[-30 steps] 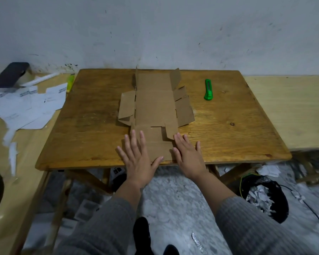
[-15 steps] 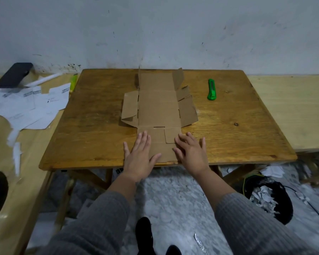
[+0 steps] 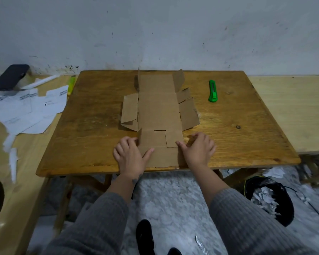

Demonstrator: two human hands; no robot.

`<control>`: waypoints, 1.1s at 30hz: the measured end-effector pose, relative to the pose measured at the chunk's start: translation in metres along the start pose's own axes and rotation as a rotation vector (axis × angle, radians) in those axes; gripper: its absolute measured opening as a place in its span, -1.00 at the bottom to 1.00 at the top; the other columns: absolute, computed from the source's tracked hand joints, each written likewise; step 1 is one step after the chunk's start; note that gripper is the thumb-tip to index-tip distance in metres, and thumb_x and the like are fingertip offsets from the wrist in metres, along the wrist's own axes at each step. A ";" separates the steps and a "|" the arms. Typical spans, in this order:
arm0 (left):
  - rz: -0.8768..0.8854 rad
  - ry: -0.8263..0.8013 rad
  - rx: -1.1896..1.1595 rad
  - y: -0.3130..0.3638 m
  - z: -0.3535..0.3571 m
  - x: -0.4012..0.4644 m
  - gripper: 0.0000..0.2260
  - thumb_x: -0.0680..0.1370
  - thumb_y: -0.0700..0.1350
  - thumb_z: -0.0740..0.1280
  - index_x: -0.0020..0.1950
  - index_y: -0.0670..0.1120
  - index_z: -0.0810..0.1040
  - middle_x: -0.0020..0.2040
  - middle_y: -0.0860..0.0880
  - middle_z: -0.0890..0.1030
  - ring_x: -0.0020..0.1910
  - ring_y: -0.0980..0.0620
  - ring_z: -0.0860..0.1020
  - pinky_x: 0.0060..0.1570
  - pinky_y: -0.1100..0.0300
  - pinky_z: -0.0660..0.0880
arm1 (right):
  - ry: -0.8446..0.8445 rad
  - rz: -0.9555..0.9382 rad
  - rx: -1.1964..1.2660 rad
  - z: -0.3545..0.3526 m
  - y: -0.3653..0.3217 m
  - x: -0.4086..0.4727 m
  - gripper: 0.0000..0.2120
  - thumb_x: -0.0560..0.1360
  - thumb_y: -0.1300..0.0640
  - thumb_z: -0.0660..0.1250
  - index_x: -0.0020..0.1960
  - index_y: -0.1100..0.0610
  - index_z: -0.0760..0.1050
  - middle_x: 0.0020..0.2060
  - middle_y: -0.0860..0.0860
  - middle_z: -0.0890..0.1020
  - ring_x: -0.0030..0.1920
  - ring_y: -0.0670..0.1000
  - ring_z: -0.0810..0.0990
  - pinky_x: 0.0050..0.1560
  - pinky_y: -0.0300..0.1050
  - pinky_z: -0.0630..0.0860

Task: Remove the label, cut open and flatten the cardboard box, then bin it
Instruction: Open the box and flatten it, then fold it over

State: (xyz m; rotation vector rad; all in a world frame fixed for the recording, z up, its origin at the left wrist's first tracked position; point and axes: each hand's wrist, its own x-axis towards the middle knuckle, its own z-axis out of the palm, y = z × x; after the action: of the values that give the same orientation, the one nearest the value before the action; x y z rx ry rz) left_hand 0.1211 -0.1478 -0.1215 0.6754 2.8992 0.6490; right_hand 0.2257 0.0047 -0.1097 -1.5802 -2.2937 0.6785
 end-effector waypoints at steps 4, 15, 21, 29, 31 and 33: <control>-0.042 -0.075 -0.040 -0.001 0.002 0.004 -0.01 0.44 0.37 0.27 0.56 -0.13 -0.20 0.58 -0.09 -0.21 0.56 -0.08 -0.13 0.45 -0.19 -0.26 | -0.106 0.040 -0.068 -0.002 0.006 0.012 0.01 0.32 -0.31 0.39 0.53 0.10 -0.02 0.52 0.06 0.12 0.54 0.09 -0.06 0.37 0.38 -0.34; 0.256 -0.212 -0.034 0.000 -0.012 0.033 0.05 0.43 0.29 0.36 0.51 0.07 -0.42 0.59 0.07 -0.16 0.55 0.07 -0.23 0.42 -0.30 -0.25 | -0.318 -0.372 -0.150 -0.007 0.002 0.022 -0.26 0.55 -0.08 0.23 0.55 -0.06 -0.16 0.55 -0.09 -0.04 0.54 0.05 -0.19 0.37 0.46 -0.26; 0.381 -0.403 0.194 0.004 -0.016 0.045 -0.14 0.51 0.35 0.14 0.55 0.06 -0.34 0.54 0.13 -0.35 0.52 0.07 -0.34 0.44 -0.32 -0.23 | -0.444 -0.559 -0.355 -0.010 0.000 0.032 -0.40 0.62 -0.04 0.06 0.54 -0.05 -0.19 0.54 -0.13 -0.18 0.52 0.01 -0.31 0.38 0.40 -0.32; 0.452 -0.459 0.381 0.015 -0.015 0.050 -0.28 0.58 0.33 -0.04 0.59 -0.01 -0.21 0.57 0.06 -0.28 0.53 0.09 -0.30 0.45 -0.29 -0.27 | -0.557 -0.625 -0.486 -0.014 -0.006 0.041 -0.44 0.64 -0.06 -0.03 0.55 0.00 -0.18 0.55 -0.09 -0.17 0.54 0.01 -0.22 0.40 0.38 -0.31; 0.461 -0.472 0.397 0.015 -0.013 0.049 -0.26 0.56 0.36 -0.09 0.58 -0.03 -0.24 0.57 0.05 -0.31 0.52 0.08 -0.34 0.43 -0.28 -0.31 | -0.568 -0.639 -0.518 -0.016 -0.007 0.045 -0.44 0.63 -0.08 -0.02 0.55 -0.01 -0.16 0.55 -0.08 -0.16 0.54 0.01 -0.21 0.41 0.39 -0.31; 0.480 -0.500 0.385 0.013 -0.012 0.052 -0.22 0.52 0.40 -0.13 0.57 -0.02 -0.27 0.55 0.08 -0.34 0.51 0.09 -0.37 0.41 -0.26 -0.38 | -0.558 -0.674 -0.576 -0.019 -0.007 0.049 -0.43 0.62 -0.12 -0.02 0.55 -0.03 -0.14 0.55 -0.09 -0.14 0.54 0.02 -0.22 0.41 0.39 -0.30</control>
State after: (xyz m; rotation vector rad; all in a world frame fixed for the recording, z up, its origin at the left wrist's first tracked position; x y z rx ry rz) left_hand 0.0778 -0.1190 -0.1046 1.3737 2.4064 -0.0697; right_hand 0.2111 0.0519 -0.0917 -0.6812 -3.3967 0.3049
